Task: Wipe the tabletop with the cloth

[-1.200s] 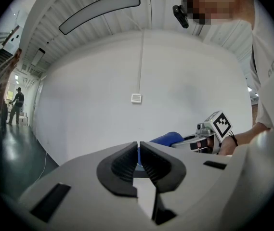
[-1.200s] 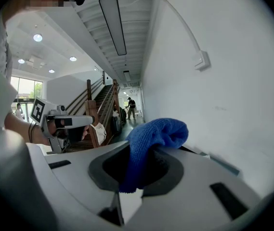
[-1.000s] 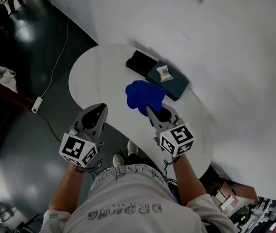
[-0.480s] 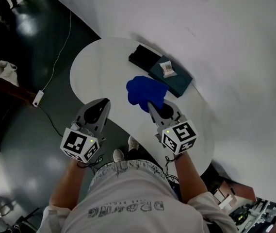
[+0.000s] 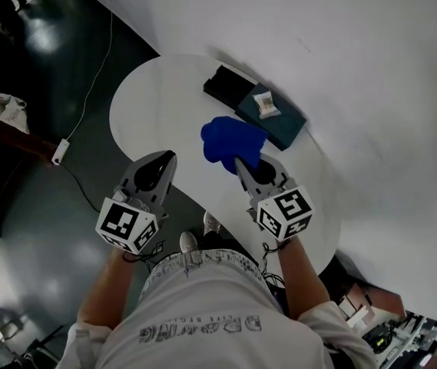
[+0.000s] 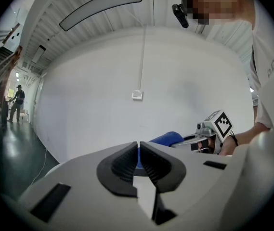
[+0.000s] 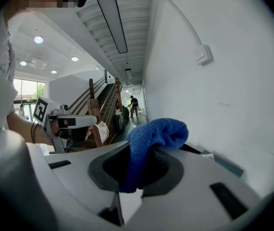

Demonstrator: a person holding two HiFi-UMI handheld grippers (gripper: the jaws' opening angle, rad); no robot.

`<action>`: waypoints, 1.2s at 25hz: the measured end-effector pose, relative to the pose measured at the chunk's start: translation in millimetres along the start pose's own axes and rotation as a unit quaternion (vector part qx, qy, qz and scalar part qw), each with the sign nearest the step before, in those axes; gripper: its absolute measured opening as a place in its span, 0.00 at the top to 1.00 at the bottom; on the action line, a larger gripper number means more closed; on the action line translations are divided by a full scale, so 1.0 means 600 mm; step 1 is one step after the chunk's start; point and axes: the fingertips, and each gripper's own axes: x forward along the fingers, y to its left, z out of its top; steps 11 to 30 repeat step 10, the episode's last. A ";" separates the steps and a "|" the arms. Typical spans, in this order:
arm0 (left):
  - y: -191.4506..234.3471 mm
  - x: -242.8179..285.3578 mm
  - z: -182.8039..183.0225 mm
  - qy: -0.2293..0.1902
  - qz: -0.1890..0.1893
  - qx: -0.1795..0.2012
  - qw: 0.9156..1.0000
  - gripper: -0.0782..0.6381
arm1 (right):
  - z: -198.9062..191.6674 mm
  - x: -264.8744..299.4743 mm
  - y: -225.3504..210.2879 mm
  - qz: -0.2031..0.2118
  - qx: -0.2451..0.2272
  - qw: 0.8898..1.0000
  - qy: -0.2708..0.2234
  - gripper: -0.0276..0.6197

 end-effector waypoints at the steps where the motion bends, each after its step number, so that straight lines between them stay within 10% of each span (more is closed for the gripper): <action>1: 0.000 0.000 0.000 0.001 0.000 0.000 1.000 0.85 | -0.001 0.000 0.000 0.000 0.000 1.000 0.001 0.87; 30: 0.004 0.006 -0.009 -0.001 -0.001 -0.002 1.000 0.85 | -0.002 0.006 -0.002 0.003 -0.002 1.000 0.001 0.87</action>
